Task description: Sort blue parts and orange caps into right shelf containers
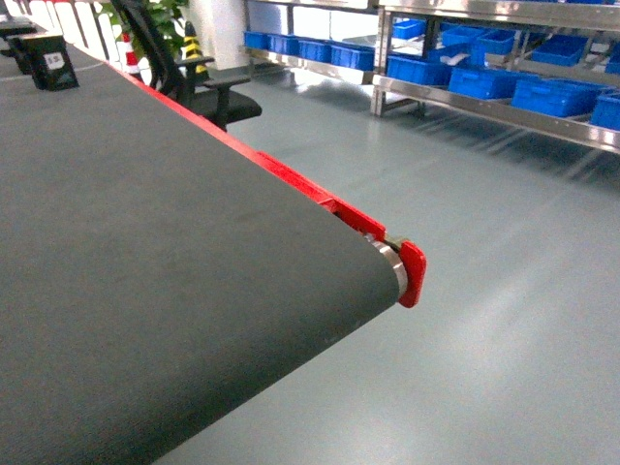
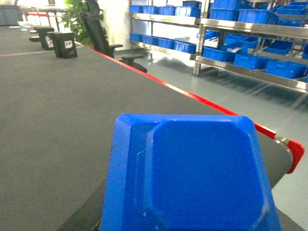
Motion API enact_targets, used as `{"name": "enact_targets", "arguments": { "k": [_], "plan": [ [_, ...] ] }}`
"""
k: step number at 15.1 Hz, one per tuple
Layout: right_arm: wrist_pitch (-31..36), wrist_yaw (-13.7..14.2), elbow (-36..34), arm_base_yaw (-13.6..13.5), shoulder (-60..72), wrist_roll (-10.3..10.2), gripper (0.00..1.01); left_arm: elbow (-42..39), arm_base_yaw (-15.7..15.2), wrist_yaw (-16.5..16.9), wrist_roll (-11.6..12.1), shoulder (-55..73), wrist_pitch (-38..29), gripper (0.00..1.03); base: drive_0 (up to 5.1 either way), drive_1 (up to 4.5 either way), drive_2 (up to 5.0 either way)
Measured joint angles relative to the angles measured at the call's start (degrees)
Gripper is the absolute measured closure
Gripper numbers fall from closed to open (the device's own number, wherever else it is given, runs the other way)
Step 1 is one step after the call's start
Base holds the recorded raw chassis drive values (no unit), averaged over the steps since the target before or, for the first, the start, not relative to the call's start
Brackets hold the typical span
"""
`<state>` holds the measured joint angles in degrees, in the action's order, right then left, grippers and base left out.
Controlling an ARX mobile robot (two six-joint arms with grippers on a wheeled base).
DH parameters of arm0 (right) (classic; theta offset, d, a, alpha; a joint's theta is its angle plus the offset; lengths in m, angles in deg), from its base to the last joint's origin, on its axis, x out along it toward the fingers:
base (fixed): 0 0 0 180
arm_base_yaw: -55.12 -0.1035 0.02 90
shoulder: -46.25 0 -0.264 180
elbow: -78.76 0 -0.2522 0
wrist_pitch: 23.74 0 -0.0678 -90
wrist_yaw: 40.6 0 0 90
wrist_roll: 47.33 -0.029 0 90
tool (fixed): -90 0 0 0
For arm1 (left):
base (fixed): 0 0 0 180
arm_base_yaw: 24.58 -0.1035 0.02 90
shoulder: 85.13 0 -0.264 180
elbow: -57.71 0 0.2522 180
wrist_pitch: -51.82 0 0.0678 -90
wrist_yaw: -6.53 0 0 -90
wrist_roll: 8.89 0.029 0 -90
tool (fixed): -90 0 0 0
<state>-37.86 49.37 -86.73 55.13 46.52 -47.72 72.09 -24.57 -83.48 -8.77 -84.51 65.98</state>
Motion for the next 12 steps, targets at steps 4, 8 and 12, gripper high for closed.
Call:
{"name": "enact_targets", "arguments": {
  "k": [4, 8, 12],
  "plan": [
    [0.00, 0.00, 0.00, 0.00, 0.00, 0.00, 0.55, 0.00, 0.00, 0.00, 0.00, 0.00, 0.00, 0.60, -1.5, -1.53, -1.5],
    [0.00, 0.00, 0.00, 0.00, 0.00, 0.00, 0.55, 0.00, 0.00, -0.02, 0.00, 0.00, 0.02, 0.60, -1.6, -1.60, -1.6],
    [0.00, 0.00, 0.00, 0.00, 0.00, 0.00, 0.55, 0.00, 0.00, 0.00, 0.00, 0.00, 0.00, 0.60, -1.6, -1.57, -1.6]
  ]
}}
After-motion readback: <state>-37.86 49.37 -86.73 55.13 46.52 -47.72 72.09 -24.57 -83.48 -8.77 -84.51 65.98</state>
